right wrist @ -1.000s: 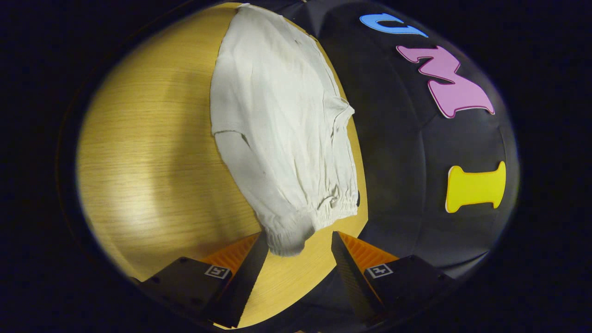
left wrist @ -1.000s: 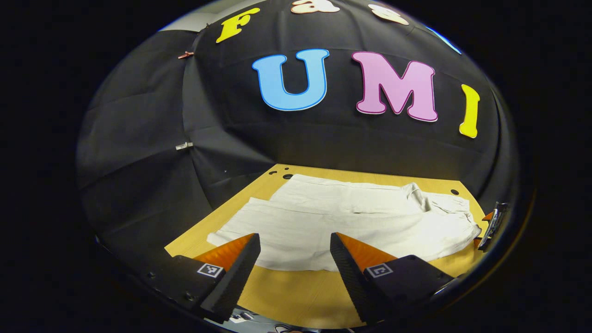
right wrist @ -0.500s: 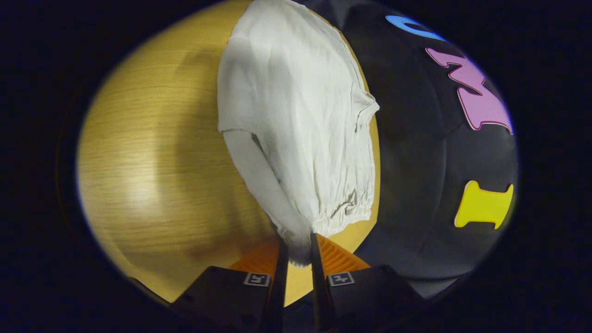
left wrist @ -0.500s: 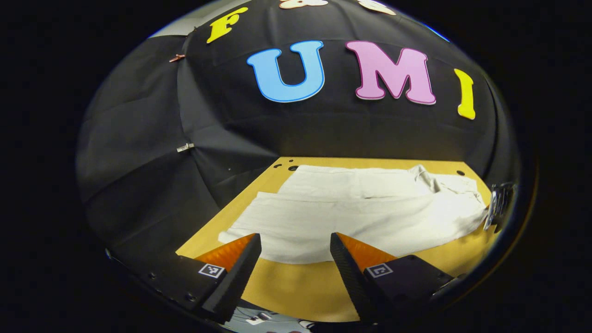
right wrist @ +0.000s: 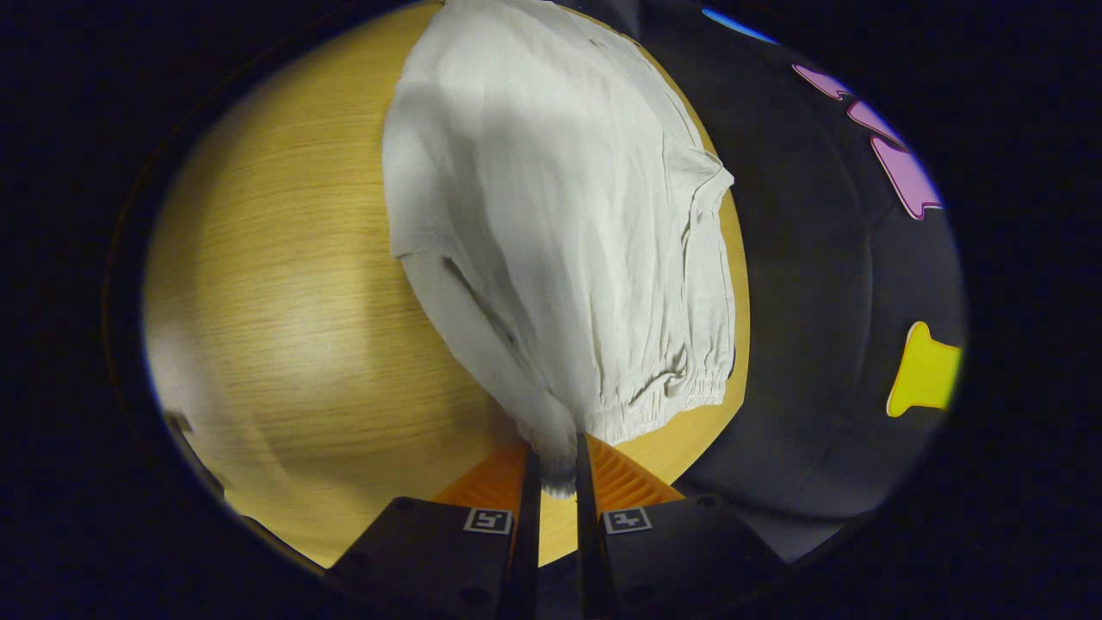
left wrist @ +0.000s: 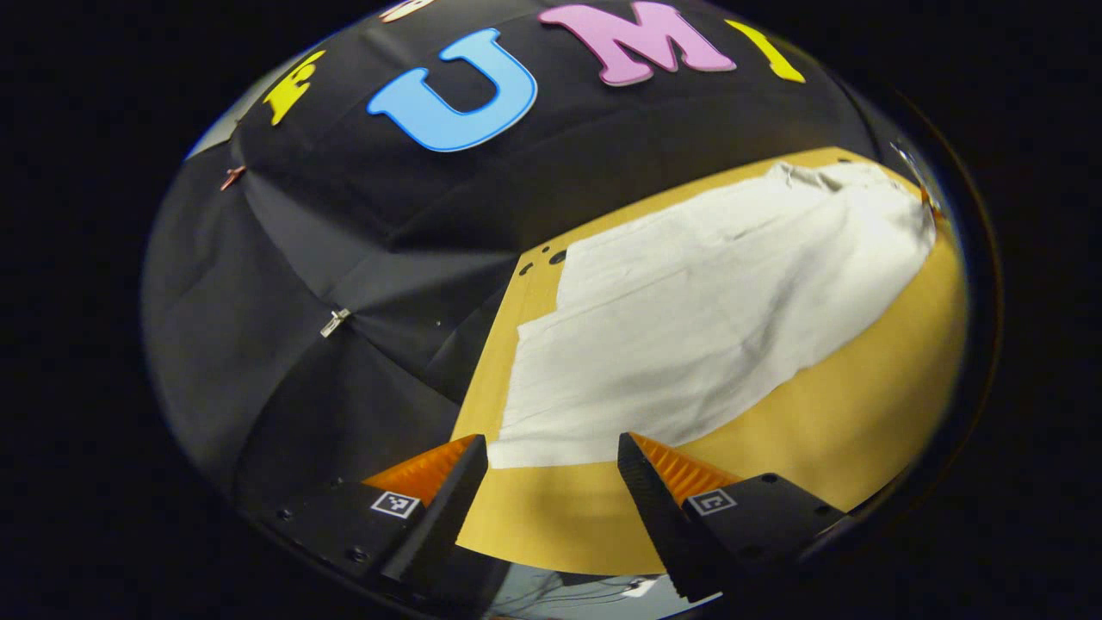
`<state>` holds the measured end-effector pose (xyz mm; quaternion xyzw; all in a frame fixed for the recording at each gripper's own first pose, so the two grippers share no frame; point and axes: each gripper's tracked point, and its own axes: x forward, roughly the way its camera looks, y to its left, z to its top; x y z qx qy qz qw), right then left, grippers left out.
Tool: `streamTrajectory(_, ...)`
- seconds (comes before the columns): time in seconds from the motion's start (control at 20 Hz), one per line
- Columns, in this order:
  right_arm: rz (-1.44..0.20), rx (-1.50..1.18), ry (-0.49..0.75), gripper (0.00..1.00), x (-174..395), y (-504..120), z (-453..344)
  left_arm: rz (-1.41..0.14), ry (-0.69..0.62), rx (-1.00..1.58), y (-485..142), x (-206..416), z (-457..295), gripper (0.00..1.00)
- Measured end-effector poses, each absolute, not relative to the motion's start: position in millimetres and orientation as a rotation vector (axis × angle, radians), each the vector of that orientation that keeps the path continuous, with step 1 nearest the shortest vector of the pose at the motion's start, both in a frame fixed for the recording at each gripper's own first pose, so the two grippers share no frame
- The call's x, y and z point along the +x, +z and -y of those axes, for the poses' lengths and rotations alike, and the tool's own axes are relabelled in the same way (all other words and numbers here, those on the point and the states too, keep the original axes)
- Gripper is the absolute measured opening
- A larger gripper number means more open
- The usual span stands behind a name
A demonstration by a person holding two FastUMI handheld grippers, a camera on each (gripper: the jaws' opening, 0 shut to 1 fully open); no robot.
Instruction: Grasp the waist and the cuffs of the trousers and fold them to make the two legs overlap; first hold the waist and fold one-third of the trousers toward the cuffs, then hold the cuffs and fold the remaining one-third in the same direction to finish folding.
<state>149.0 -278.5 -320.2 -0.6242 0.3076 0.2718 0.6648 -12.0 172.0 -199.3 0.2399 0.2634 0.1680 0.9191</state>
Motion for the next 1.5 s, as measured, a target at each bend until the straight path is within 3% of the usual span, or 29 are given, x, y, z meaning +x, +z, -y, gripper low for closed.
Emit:
streamTrajectory(0.15, -0.699, -1.410, 0.626, 0.23, 148.1, -319.5, 278.7, -0.598, 0.340, 0.663, -219.1, -5.4, -222.1, 0.96)
streamTrajectory(0.4, -0.719, -1.425, 0.626, 0.23, 148.7, -319.0, 278.3, -0.757, 0.177, 0.904, -269.9, 3.2, -270.5, 0.96)
streamTrajectory(0.5, -0.734, -1.409, 0.641, 0.14, 148.0, -318.6, 276.9, -0.792, 0.147, 0.966, -279.6, 5.1, -283.8, 0.96)
streamTrajectory(0.6, -0.767, -1.383, 0.670, 0.14, 147.1, -318.7, 273.6, -0.793, 0.121, 1.010, -282.9, 11.9, -291.1, 0.96)
streamTrajectory(0.65, -0.785, -1.369, 0.684, 0.10, 145.1, -318.2, 272.4, -0.792, 0.097, 1.029, -281.1, 17.9, -293.3, 0.96)
streamTrajectory(0.85, -0.794, -1.386, 0.732, 0.05, 143.3, -316.9, 267.4, -0.816, -0.116, 1.116, -287.2, 35.8, -286.5, 0.95)
streamTrajectory(1.0, -0.780, -1.436, 0.726, 0.05, 143.5, -316.6, 269.5, -0.839, -0.300, 1.259, -290.0, 48.4, -283.9, 0.86)
streamTrajectory(1.25, -0.777, -1.468, 0.719, 0.05, 143.0, -315.4, 269.8, -0.948, -0.443, 1.277, -292.0, 53.8, -274.7, 0.71)
streamTrajectory(1.5, -0.762, -1.486, 0.725, 0.05, 141.1, -316.0, 268.9, -1.006, -0.525, 1.290, -301.1, 57.7, -275.4, 0.39)
